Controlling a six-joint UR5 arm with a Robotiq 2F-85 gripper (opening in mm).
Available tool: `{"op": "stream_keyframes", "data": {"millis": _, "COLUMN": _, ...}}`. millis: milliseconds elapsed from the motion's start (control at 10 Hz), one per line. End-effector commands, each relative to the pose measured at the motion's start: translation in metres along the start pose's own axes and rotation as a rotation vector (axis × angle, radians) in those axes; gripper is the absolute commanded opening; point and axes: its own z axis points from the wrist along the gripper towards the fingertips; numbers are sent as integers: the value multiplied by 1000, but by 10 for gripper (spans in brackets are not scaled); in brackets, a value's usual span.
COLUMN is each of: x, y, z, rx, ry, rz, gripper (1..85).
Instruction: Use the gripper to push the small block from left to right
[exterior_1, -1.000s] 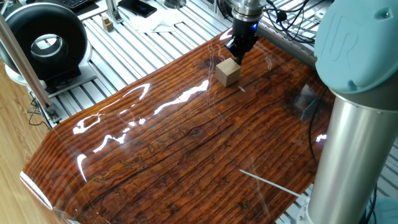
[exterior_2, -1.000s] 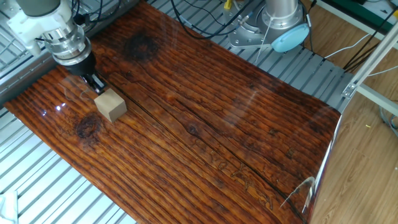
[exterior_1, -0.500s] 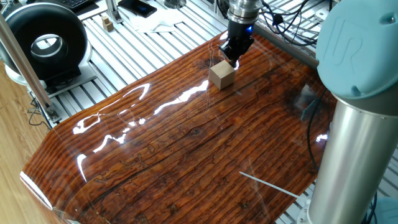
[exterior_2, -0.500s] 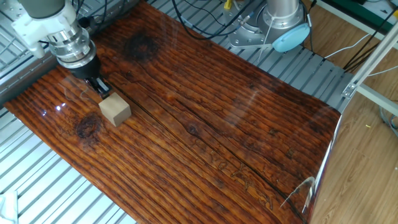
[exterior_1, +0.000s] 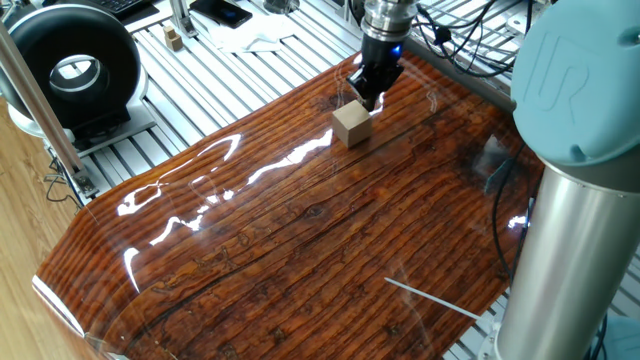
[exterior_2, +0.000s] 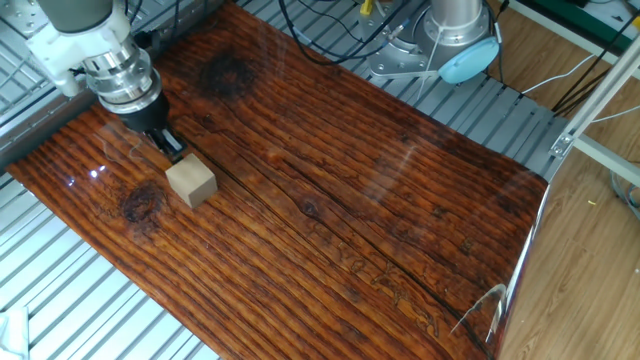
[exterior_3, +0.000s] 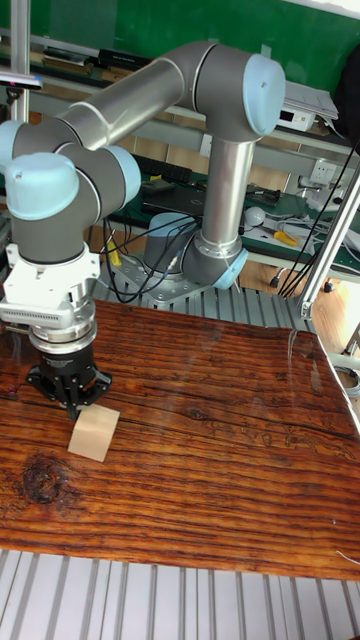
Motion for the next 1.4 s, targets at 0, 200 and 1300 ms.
{"op": "stream_keyframes", "data": {"millis": 0, "x": 2, "y": 19, "z": -3, "rx": -55, "ry": -5, "rz": 5, "gripper": 10}}
{"op": "stream_keyframes", "data": {"millis": 200, "x": 4, "y": 31, "z": -4, "rx": -95, "ry": -7, "rz": -11, "gripper": 10}}
{"op": "stream_keyframes", "data": {"millis": 1300, "x": 3, "y": 21, "z": 2, "rx": -58, "ry": -23, "rz": -39, "gripper": 10}}
